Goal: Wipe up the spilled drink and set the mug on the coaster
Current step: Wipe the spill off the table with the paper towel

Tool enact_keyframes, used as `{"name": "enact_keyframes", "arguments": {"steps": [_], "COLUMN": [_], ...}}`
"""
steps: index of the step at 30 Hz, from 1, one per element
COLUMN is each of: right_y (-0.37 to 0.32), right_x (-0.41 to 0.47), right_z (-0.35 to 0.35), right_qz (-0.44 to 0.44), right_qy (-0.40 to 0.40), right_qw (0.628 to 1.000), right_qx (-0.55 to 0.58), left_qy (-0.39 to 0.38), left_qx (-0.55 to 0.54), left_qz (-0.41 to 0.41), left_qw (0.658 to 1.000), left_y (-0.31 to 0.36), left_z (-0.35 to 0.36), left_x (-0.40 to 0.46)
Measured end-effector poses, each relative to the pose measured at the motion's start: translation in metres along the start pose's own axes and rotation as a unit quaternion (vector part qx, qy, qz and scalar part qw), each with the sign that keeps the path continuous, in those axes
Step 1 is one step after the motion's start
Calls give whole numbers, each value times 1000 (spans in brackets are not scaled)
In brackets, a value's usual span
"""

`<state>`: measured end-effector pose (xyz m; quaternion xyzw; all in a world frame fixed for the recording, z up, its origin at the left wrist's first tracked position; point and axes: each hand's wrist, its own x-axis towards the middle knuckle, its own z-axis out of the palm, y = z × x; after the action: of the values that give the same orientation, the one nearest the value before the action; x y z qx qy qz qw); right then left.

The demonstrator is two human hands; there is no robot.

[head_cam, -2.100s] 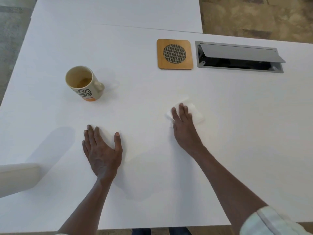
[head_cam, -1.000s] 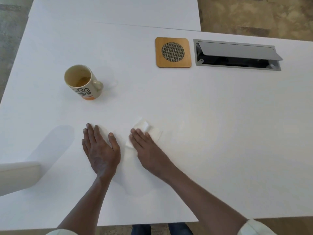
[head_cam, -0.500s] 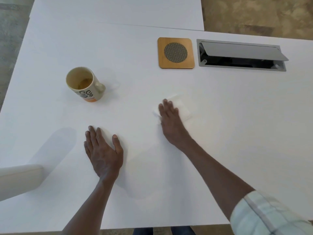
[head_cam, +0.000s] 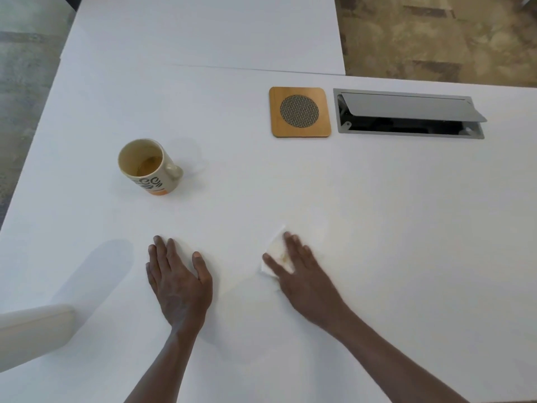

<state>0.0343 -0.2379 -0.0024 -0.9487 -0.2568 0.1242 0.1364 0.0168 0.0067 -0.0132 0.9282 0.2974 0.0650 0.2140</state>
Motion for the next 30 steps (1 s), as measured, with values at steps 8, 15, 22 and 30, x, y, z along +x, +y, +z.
{"name": "enact_keyframes", "arguments": {"steps": [8,15,22,30], "right_y": [-18,-69,3,-30], "right_x": [99,37,0,96], "right_z": [-12,25,-3,-6], "right_qz": [30,-53,67,59], "right_qy": [11,19,34,28], "right_qw": [999,997,996,997], "right_qx": [31,46,38,41], "left_qy": [-2,-2,-1,7], "left_qx": [0,-2,-6,-9], "left_qz": [0,-4,3,12], "left_qw": [1000,1000,1000,1000], "left_y": [0,0,-1,-4], "left_z": [0,1,2,4], "left_x": [0,0,0,1]}}
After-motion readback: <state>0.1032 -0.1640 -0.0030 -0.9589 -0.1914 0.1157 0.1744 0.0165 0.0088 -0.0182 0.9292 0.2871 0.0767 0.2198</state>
